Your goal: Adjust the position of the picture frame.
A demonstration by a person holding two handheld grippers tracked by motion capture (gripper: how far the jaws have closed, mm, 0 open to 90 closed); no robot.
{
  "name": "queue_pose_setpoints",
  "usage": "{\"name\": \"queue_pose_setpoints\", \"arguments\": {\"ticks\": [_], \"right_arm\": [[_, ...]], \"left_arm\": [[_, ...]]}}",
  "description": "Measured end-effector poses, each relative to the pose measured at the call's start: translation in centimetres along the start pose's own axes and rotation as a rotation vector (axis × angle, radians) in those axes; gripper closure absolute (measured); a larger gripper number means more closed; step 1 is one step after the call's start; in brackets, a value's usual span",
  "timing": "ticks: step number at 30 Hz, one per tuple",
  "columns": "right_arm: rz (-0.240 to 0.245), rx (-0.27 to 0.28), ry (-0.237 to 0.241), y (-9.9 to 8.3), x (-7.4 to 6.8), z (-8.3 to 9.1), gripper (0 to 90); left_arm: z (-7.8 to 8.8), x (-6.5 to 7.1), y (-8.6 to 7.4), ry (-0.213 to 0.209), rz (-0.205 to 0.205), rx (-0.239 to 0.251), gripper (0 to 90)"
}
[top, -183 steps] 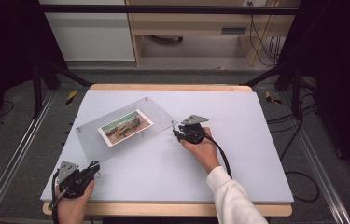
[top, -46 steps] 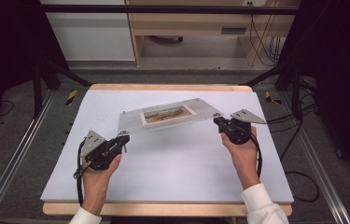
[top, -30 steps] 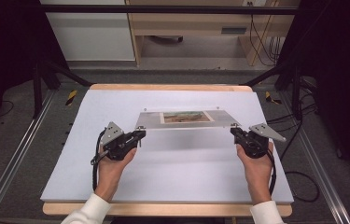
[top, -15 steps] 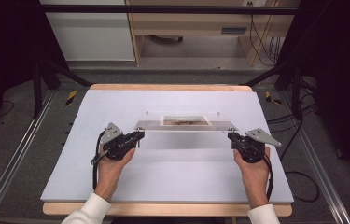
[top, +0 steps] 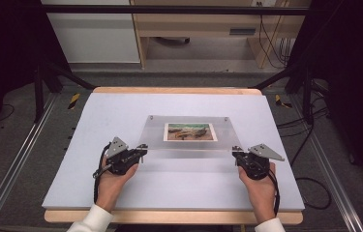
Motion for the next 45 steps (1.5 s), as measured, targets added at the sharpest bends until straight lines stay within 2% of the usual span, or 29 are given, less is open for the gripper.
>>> {"name": "queue_pose_setpoints", "arguments": {"ticks": [3,4,13,18,26,31,35,45], "right_arm": [[-0.001,-0.01,0.005,-0.3,0.1,0.0,84.4],[-0.02,-0.021,0.015,-0.6,0.2,-0.1,84.8],[-0.032,-0.064,0.016,-1.6,0.5,-0.2,85.0],[-0.039,-0.108,0.014,-2.2,0.8,-0.3,84.4],[-0.062,-0.171,0.014,-2.8,1.2,-0.5,82.7],[-0.063,-0.184,0.007,-2.8,1.4,-0.5,82.5],[-0.074,-0.199,0.0,-3.0,1.5,-0.5,82.3],[-0.082,-0.217,0.001,-3.1,1.5,-0.4,82.2]], "left_arm": [[-0.1,0.1,-0.3,-0.008,0.006,-0.011,83.1],[-0.1,0.2,-0.5,-0.014,0.015,-0.023,83.4],[-0.2,0.5,-1.1,-0.023,0.032,-0.07,83.8],[-0.3,0.9,-1.7,-0.041,0.054,-0.13,84.0],[-0.4,1.4,-2.1,-0.049,0.05,-0.194,83.9],[-0.3,1.7,-2.2,-0.059,0.041,-0.219,83.8],[-0.3,1.9,-2.2,-0.051,0.039,-0.24,83.8],[-0.4,2.0,-2.3,-0.057,0.039,-0.263,83.8]]}}
Point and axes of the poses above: each handheld gripper's, and its own axes: z roughly backward along the jaws, y roughly out of its top, x roughly to its right, the point moved 7 cm from there along -z, roughly forward along the jaws, and after that the axes turned 15 degrees about -z, right-handed, at the moved point
